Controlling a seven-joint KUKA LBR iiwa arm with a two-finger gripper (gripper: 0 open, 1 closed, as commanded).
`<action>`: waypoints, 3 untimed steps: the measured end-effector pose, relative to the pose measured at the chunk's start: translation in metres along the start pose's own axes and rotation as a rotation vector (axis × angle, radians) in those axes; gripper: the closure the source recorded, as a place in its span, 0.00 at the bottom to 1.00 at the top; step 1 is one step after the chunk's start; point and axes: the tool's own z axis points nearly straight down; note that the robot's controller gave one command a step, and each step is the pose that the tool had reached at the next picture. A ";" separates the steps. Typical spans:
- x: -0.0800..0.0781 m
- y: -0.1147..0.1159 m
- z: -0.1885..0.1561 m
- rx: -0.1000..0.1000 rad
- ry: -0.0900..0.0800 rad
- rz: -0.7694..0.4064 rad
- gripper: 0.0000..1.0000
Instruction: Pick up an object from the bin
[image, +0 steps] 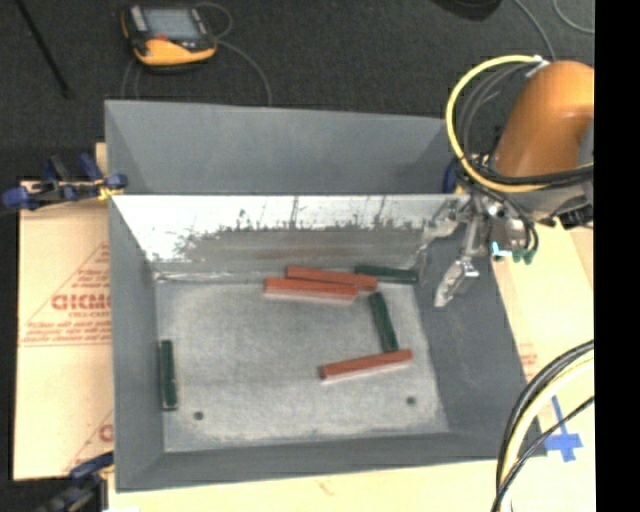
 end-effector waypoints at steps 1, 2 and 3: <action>-0.002 0.000 -0.005 0.002 -0.008 -0.003 0.00; 0.041 0.038 0.040 0.001 -0.010 -0.084 0.00; 0.077 0.061 0.049 -0.001 -0.002 -0.138 0.00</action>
Offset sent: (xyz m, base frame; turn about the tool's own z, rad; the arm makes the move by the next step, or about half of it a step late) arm -0.0605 0.0572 -0.0612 -0.1260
